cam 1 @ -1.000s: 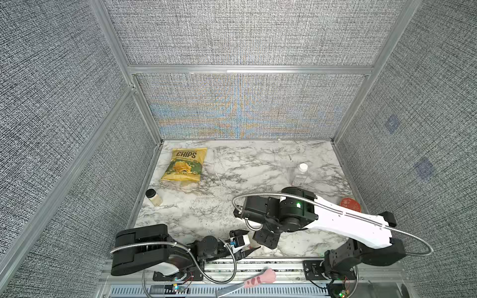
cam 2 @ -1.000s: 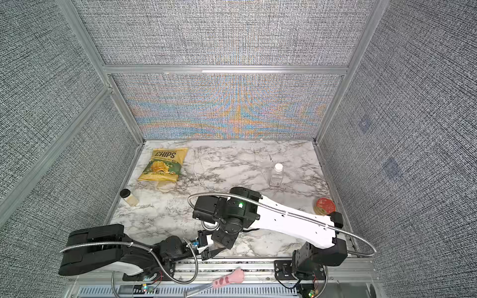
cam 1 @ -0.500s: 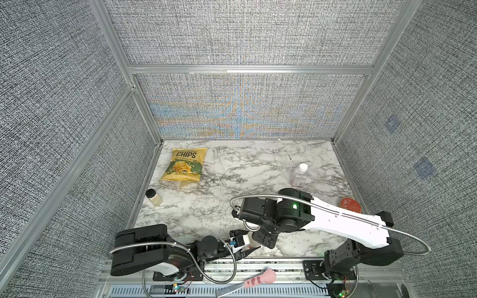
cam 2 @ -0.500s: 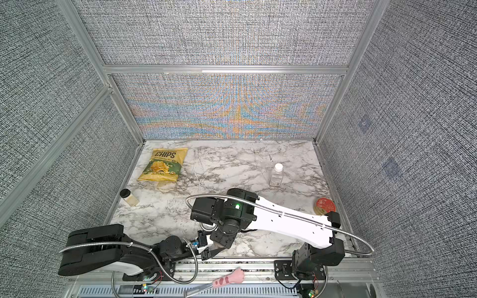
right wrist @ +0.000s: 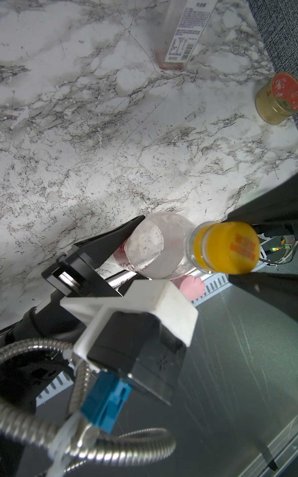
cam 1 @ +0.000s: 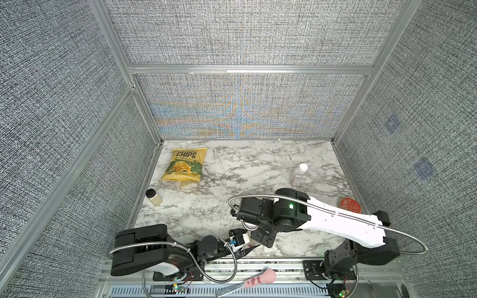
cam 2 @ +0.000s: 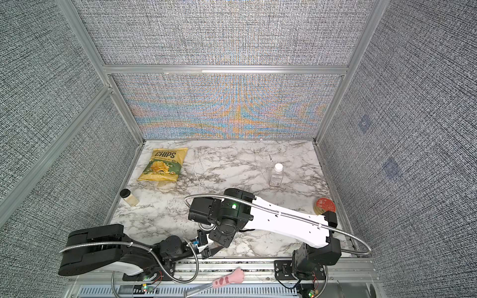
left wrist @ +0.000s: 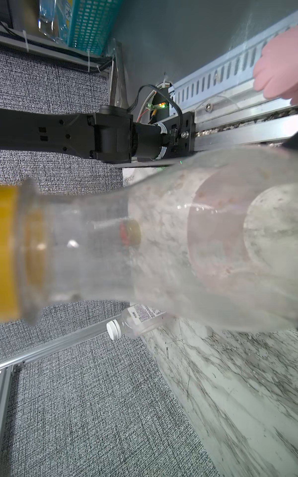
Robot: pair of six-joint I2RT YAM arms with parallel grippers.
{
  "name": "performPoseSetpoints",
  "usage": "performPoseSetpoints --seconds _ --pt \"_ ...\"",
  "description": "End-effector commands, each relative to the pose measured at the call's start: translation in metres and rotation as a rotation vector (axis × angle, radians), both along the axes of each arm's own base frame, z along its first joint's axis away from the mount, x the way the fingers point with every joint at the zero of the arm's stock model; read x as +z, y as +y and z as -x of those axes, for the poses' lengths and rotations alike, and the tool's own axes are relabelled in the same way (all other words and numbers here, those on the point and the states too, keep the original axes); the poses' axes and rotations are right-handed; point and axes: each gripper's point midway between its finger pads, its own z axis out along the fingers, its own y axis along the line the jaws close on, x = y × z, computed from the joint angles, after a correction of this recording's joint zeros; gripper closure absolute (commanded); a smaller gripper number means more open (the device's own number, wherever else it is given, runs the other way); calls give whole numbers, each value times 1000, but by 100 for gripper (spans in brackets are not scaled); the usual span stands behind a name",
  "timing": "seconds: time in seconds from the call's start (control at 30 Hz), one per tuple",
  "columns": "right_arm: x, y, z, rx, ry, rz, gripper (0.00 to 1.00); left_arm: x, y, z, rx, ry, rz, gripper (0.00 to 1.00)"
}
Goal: Screw on the bottle caps
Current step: Screw the bottle cap onto the plastic bottle.
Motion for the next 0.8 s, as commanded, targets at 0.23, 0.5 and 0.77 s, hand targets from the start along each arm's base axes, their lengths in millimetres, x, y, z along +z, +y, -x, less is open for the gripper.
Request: performPoseSetpoints --seconds 0.23,0.5,0.77 --pt "5 -8 -25 -84 -123 30 71 23 0 0 -2 12 84 46" --pt "10 -12 -40 -141 -169 23 71 31 -2 1 -9 35 99 46" --pt "8 -13 -47 -197 -164 24 71 39 -5 -15 77 31 90 48"
